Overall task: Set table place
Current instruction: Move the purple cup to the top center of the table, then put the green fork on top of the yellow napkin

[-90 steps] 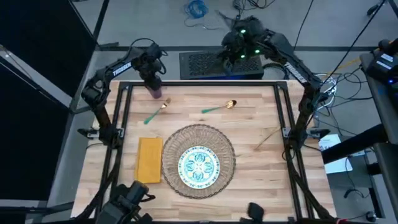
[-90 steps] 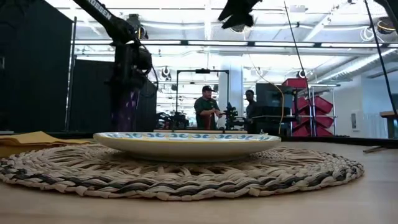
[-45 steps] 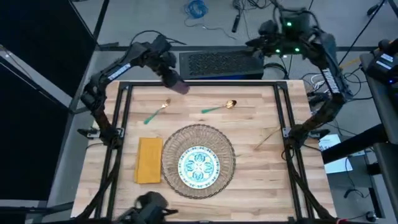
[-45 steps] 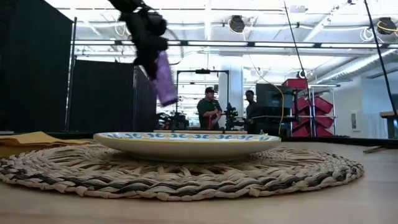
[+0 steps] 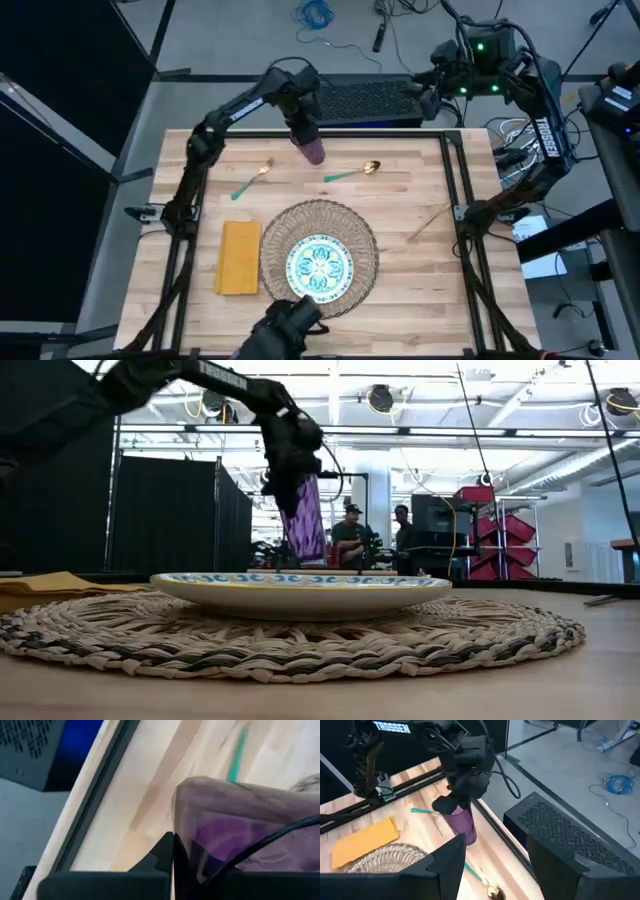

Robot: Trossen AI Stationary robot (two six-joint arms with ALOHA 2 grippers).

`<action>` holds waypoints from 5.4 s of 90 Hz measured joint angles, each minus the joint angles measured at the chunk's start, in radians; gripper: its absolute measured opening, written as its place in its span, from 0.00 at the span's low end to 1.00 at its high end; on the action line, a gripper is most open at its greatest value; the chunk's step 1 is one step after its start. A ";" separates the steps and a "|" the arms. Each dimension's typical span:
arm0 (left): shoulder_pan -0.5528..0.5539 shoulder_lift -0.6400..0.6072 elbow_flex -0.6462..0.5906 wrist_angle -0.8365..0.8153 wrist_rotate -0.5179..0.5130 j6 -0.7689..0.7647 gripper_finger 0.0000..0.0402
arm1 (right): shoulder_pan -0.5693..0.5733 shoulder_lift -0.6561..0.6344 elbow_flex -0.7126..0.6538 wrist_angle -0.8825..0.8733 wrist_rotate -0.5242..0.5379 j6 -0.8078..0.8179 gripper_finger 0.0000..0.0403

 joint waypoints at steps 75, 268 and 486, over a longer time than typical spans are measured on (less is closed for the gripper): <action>-0.072 0.055 0.002 -0.048 -0.074 0.002 0.00 | 0.000 0.000 0.000 0.000 -0.005 -0.016 0.49; 0.082 -0.899 -1.210 0.390 -0.074 -0.216 0.29 | 0.000 0.001 0.000 -0.098 -0.005 -0.135 0.49; 0.059 -0.700 -1.465 0.769 -0.173 -0.153 0.01 | 0.000 0.010 0.000 -0.034 -0.006 -0.045 0.49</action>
